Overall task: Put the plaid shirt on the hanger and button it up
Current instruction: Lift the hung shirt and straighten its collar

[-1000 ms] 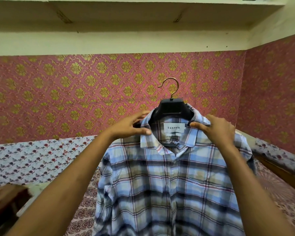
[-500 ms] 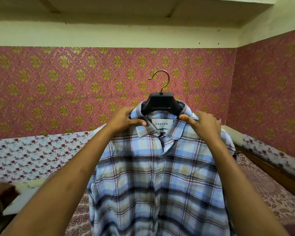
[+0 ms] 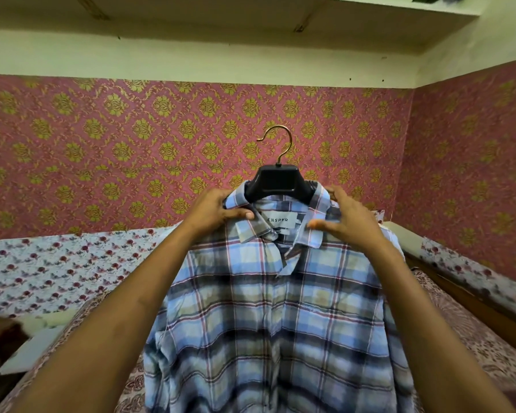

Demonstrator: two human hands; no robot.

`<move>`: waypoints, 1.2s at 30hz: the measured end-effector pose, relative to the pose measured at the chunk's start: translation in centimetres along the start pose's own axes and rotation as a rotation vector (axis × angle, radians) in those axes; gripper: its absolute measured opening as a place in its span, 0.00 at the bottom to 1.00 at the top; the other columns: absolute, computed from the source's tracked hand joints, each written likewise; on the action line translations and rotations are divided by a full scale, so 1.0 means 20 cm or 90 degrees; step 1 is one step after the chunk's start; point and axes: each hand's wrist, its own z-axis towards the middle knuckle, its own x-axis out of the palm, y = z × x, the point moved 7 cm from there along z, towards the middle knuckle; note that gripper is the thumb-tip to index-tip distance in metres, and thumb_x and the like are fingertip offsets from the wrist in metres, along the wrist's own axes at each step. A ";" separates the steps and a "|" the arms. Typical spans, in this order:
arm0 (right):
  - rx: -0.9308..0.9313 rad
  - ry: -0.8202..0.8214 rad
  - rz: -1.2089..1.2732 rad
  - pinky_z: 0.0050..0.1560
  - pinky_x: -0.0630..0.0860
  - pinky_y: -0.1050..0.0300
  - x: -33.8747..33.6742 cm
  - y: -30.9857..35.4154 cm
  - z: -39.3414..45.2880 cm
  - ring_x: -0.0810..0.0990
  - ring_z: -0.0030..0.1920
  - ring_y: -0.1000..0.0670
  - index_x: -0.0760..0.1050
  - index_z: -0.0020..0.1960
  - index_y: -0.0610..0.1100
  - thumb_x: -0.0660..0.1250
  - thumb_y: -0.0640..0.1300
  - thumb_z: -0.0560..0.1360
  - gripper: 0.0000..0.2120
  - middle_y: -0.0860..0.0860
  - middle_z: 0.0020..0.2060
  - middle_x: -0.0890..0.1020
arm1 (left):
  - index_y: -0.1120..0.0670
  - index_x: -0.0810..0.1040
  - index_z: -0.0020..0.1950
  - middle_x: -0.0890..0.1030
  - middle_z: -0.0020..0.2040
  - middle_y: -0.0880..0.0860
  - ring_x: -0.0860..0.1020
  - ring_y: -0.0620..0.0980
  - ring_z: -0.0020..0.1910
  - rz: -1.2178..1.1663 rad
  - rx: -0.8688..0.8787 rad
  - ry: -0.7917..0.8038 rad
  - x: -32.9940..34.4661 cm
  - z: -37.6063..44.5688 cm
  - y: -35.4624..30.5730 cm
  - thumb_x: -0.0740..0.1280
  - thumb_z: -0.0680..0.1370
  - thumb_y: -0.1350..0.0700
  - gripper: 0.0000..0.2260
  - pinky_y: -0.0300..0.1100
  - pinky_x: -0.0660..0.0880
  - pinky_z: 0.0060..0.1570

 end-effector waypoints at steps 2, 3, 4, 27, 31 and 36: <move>0.011 -0.043 -0.130 0.38 0.72 0.51 0.00 0.05 0.00 0.78 0.48 0.40 0.62 0.70 0.45 0.59 0.72 0.60 0.46 0.41 0.50 0.80 | 0.51 0.80 0.36 0.71 0.29 0.52 0.65 0.48 0.27 0.023 0.019 0.007 -0.02 0.02 0.00 0.74 0.61 0.36 0.19 0.42 0.57 0.32; 0.027 -0.081 -0.164 0.31 0.67 0.53 -0.02 0.07 0.00 0.77 0.41 0.40 0.64 0.69 0.46 0.58 0.72 0.60 0.45 0.42 0.41 0.79 | 0.53 0.80 0.38 0.71 0.28 0.52 0.64 0.47 0.26 0.036 0.028 0.016 -0.03 0.02 0.00 0.72 0.59 0.34 0.23 0.42 0.56 0.31; 0.043 -0.110 -0.176 0.28 0.62 0.55 -0.03 0.10 0.00 0.74 0.35 0.42 0.65 0.69 0.47 0.57 0.72 0.61 0.44 0.44 0.34 0.76 | 0.53 0.80 0.39 0.71 0.28 0.52 0.63 0.45 0.25 0.039 0.042 0.024 -0.04 0.02 -0.01 0.71 0.59 0.33 0.24 0.42 0.56 0.30; 0.230 -0.293 -0.329 0.30 0.62 0.54 -0.46 0.15 -0.47 0.69 0.31 0.43 0.67 0.35 0.41 0.57 0.75 0.58 0.35 0.47 0.28 0.71 | 0.59 0.71 0.38 0.67 0.29 0.55 0.65 0.49 0.28 -0.117 0.210 0.098 0.22 0.07 -0.12 0.63 0.66 0.28 0.31 0.45 0.60 0.32; 0.300 -0.301 -0.397 0.31 0.61 0.53 -0.72 0.09 -0.78 0.74 0.35 0.40 0.66 0.36 0.42 0.59 0.74 0.61 0.32 0.48 0.29 0.71 | 0.60 0.73 0.41 0.68 0.30 0.55 0.66 0.49 0.28 -0.188 0.263 0.158 0.46 0.02 -0.43 0.62 0.62 0.24 0.37 0.46 0.61 0.32; 0.362 -0.377 -0.454 0.30 0.59 0.53 -1.17 0.06 -1.33 0.75 0.36 0.38 0.65 0.34 0.41 0.57 0.75 0.60 0.34 0.47 0.28 0.71 | 0.49 0.72 0.36 0.70 0.28 0.50 0.68 0.51 0.29 -0.195 0.371 0.183 0.72 -0.15 -1.02 0.60 0.61 0.22 0.30 0.54 0.67 0.30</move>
